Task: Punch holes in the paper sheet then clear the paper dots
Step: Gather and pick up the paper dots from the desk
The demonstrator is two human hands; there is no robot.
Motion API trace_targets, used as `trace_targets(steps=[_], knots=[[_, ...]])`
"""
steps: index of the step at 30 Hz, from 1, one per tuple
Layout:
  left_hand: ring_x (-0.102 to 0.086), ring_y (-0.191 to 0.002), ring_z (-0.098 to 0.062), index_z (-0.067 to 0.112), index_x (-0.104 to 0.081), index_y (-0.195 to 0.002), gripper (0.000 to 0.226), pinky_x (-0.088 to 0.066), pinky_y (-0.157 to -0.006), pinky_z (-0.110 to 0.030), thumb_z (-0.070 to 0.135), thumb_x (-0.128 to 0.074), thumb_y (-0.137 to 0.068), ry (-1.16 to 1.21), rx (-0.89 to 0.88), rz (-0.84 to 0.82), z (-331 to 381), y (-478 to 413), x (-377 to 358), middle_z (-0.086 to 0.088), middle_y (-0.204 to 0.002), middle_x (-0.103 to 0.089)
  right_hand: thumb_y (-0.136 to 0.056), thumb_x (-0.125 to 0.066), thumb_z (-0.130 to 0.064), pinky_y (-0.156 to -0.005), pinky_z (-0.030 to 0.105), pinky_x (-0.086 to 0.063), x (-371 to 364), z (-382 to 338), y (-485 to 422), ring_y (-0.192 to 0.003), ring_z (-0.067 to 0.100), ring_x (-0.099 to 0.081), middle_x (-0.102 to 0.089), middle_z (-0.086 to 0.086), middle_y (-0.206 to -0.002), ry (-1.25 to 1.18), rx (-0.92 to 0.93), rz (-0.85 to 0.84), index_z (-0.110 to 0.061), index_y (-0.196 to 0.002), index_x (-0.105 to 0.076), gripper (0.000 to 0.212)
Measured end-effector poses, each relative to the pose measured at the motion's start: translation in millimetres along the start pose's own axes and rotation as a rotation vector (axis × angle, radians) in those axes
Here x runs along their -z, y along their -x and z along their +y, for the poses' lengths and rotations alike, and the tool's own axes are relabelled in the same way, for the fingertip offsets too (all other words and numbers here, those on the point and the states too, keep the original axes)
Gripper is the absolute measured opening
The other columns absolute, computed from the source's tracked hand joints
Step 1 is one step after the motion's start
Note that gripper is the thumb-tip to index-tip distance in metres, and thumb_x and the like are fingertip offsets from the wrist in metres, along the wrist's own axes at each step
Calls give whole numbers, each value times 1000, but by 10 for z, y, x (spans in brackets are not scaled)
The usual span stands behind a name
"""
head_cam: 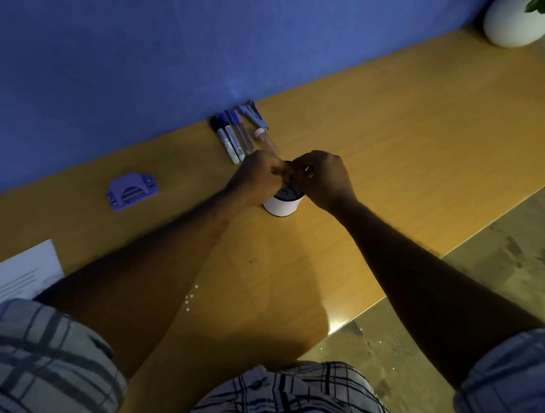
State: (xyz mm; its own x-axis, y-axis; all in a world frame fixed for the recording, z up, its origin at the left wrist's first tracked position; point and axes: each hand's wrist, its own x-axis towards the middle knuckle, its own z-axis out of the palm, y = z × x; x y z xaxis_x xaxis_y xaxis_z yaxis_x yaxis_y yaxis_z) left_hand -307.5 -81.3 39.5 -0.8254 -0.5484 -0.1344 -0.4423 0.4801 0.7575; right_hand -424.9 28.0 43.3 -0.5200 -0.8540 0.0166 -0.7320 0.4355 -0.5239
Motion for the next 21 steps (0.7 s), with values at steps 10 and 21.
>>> trace_targets(steps=[10, 21], knots=[[-65, -104, -9, 14, -68, -118, 40, -55, -93, -31, -2, -53, -85, 186, 65, -36, -99, 83, 57, 0, -108, -73, -91, -55, -10, -78, 40, -54, 46, -12, 40, -92, 25, -65, -72, 7, -106, 34, 1, -53, -9, -109, -72, 24], [-63, -106, -10, 14, -62, -127, 39, -51, -90, -24, 15, -62, -88, 78, 39, -38, -341, 591, 300, 0, -121, -68, -84, -62, -5, -90, 37, -51, -7, -181, 316, -117, 29, -58, -61, 10, -133, -115, 47, -79, -11, -135, -55, 52]])
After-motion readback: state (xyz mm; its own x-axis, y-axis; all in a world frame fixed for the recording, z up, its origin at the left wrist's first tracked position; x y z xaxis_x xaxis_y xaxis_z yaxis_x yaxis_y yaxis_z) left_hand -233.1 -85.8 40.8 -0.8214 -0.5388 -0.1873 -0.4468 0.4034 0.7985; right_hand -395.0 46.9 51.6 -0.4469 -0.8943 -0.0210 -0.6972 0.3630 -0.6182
